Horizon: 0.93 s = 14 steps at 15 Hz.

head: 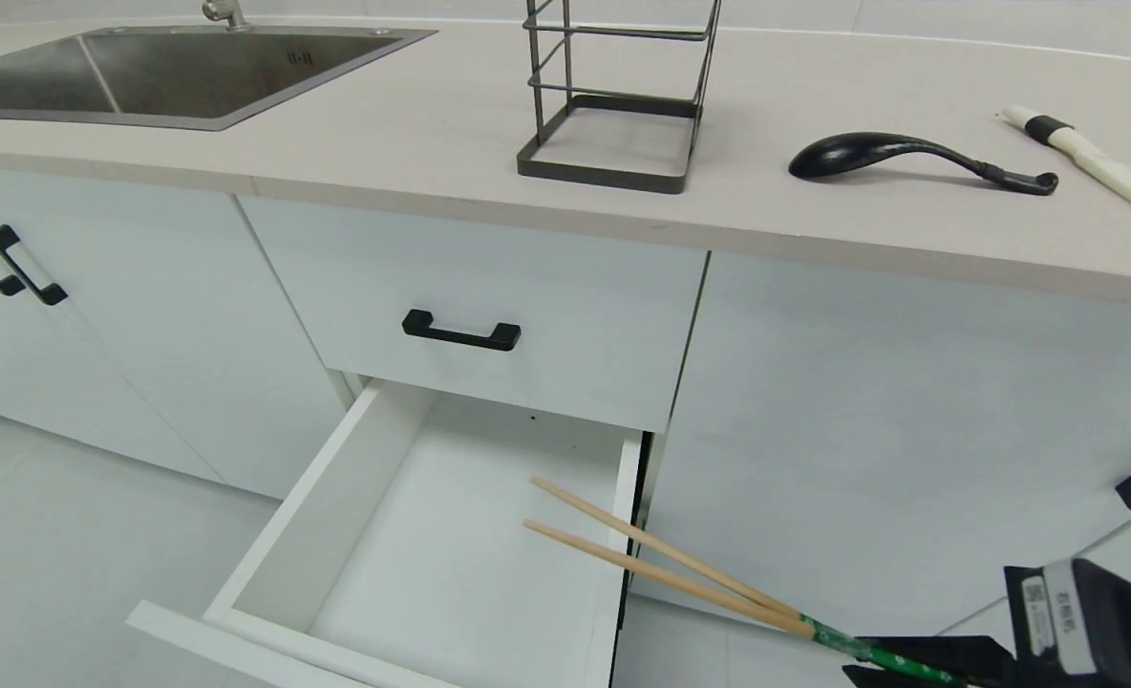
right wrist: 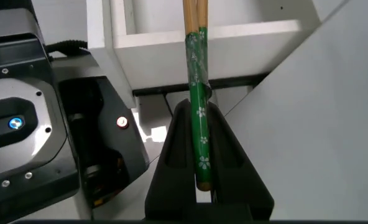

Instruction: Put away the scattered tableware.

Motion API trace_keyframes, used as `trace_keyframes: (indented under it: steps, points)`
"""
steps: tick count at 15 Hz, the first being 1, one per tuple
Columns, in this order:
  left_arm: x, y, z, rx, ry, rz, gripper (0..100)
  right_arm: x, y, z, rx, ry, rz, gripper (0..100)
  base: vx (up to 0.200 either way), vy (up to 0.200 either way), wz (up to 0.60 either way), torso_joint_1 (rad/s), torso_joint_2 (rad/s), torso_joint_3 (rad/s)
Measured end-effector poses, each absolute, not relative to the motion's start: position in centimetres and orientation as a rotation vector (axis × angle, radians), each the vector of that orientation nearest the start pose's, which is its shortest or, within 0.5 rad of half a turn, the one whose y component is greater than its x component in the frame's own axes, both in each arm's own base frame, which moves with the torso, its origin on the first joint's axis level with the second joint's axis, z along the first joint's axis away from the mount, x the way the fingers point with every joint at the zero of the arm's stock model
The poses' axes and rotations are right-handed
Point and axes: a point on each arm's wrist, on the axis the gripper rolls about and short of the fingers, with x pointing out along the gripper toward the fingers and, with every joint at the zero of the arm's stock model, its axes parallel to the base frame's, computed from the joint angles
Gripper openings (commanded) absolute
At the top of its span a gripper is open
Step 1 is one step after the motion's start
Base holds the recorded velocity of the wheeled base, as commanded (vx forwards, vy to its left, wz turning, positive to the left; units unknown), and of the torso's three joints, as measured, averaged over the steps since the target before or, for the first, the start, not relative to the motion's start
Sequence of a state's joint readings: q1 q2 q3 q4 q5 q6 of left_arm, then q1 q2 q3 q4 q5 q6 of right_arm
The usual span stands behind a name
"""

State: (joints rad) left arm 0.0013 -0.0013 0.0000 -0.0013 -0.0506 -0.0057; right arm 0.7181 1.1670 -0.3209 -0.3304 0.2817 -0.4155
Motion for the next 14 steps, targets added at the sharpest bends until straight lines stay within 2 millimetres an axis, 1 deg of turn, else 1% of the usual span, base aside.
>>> trace_keyframes:
  steps: [1, 3, 5, 6, 7, 9, 12, 14]
  points:
    - [-2.3, -0.1, 7.6, -0.006, -0.002, -0.049, 100, 10.2, 9.9, 14.9, -0.484, 0.294, 1.08, 0, 0.0, 0.0, 0.0, 0.0, 0.0, 0.0]
    - [-2.3, -0.1, 7.6, -0.006, -0.002, -0.049, 100, 10.9, 11.0, 16.6, -0.475, 0.228, 1.094, 0, 0.0, 0.0, 0.0, 0.0, 0.0, 0.0]
    - [-2.3, -0.1, 7.6, -0.006, -0.002, -0.049, 100, 12.1, 12.8, 18.1, -0.47, 0.179, 1.116, 0, 0.0, 0.0, 0.0, 0.0, 0.0, 0.0]
    - [-2.3, -0.1, 7.6, -0.005, -0.002, -0.049, 100, 12.6, 14.0, 18.3, -0.472, 0.17, 1.141, 0, 0.0, 0.0, 0.0, 0.0, 0.0, 0.0]
    - [-2.3, -0.1, 7.6, -0.005, -0.002, -0.049, 100, 12.9, 15.0, 18.4, -0.475, 0.165, 1.165, 0, 0.0, 0.0, 0.0, 0.0, 0.0, 0.0]
    - [-2.3, -0.1, 7.6, -0.006, -0.002, -0.049, 100, 13.6, 17.6, 17.7, -0.492, 0.187, 1.209, 0, 0.0, 0.0, 0.0, 0.0, 0.0, 0.0]
    - [-2.3, -0.1, 7.6, -0.005, -0.002, -0.049, 100, 14.5, 21.3, 16.8, -0.48, 0.232, 1.226, 0, 0.0, 0.0, 0.0, 0.0, 0.0, 0.0]
    - [-2.3, -0.1, 7.6, -0.005, -0.002, -0.05, 100, 14.8, 22.9, 16.1, -0.476, 0.26, 1.237, 0, 0.0, 0.0, 0.0, 0.0, 0.0, 0.0]
